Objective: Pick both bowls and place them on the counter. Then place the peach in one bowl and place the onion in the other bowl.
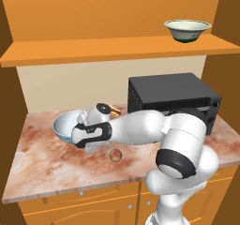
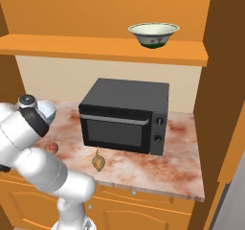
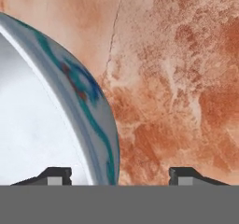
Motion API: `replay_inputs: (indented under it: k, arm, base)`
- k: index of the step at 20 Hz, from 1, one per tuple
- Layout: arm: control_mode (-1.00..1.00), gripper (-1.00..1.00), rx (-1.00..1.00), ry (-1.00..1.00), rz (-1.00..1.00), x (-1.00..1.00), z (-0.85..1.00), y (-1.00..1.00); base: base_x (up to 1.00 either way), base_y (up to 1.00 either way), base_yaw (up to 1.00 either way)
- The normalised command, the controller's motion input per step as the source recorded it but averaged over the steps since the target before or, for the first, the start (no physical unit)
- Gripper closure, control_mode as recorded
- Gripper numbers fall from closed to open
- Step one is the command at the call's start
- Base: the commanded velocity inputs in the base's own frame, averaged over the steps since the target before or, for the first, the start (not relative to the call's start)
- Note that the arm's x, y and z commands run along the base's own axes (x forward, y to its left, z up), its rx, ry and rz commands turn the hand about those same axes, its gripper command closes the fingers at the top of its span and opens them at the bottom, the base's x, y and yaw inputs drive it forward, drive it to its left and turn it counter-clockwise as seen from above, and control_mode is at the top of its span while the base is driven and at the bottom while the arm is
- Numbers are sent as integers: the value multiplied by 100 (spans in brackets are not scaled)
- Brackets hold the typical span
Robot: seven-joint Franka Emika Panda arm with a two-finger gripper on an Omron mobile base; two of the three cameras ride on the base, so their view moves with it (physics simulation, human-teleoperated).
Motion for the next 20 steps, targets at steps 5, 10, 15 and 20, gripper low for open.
replay_inputs:
  k: [5, 10, 15, 20]
  arm:
    - [-100, -100, 0, 0, -2, -18, 32, -4]
    - [-100, -100, 0, -1, 0, -24, 39, -12]
    - [-100, -100, -3, 0, 0, -33, 47, -32]
    - [-100, -100, -3, 0, 0, -41, 48, -37]
  base:
    - [0, 0, 0]
    - [0, 0, 0]
    - [0, 0, 0]
    - [0, 0, 0]
